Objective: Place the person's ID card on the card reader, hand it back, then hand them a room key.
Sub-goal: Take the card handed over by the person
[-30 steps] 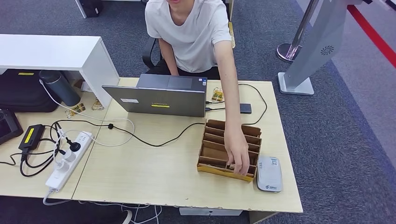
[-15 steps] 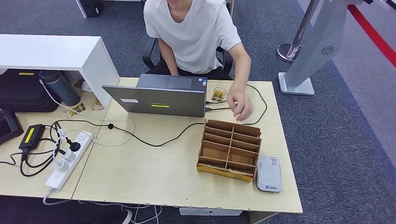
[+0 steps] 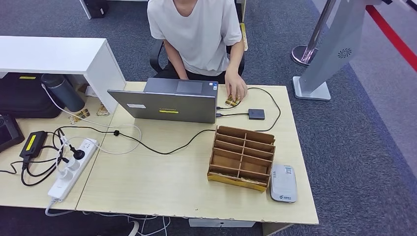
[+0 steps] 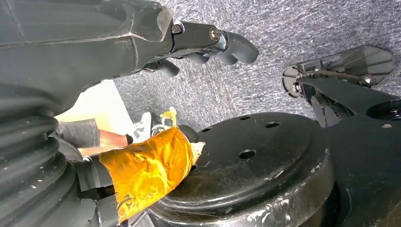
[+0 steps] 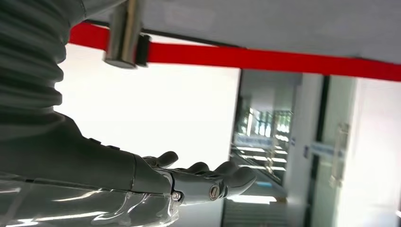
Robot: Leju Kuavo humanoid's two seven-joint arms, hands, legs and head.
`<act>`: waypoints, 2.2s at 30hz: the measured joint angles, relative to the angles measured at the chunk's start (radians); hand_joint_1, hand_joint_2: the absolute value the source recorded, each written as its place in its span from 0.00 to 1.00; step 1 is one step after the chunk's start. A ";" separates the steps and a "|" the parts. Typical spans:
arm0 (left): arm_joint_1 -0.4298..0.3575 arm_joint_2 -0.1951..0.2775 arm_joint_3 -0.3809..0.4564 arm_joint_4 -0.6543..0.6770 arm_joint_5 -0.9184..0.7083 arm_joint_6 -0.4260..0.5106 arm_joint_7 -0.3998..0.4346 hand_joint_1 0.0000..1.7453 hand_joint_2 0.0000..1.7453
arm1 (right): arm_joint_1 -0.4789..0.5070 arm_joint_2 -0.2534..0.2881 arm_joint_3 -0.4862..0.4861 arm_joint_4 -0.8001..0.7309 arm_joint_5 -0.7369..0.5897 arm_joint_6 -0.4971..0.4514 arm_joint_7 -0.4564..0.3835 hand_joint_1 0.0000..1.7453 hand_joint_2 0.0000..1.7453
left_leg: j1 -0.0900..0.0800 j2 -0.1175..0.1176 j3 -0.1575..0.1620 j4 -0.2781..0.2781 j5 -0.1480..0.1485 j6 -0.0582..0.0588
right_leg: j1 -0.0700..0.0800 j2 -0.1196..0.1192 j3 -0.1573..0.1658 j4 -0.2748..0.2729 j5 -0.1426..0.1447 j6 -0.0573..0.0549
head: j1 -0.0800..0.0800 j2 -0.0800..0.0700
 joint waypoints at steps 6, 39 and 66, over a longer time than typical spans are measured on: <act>0.000 0.000 -0.008 0.000 0.002 0.014 0.005 0.00 1.00 | 0.047 -0.014 0.168 -0.117 -0.034 -0.058 0.085 0.00 1.00 | 0.000 0.000 0.000 0.000 0.000 0.000 | 0.000 0.000 0.000 0.000 0.000 0.000 | 0.000 0.000; -0.053 -0.033 -0.224 0.000 -0.223 0.258 0.013 0.00 1.00 | -0.283 -0.026 1.117 -0.158 0.056 -0.197 0.502 0.00 1.00 | 0.002 -0.001 -0.001 0.000 0.002 -0.001 | 0.000 -0.001 0.000 0.002 0.001 -0.001 | 0.000 0.000; -0.053 -0.026 -0.251 0.008 -0.163 0.017 -0.045 0.00 1.00 | -0.553 0.155 1.342 0.132 -0.111 -0.219 0.511 1.00 1.00 | 0.002 -0.004 -0.001 0.000 0.003 -0.001 | 0.000 -0.002 0.000 0.002 0.001 0.000 | 0.000 0.000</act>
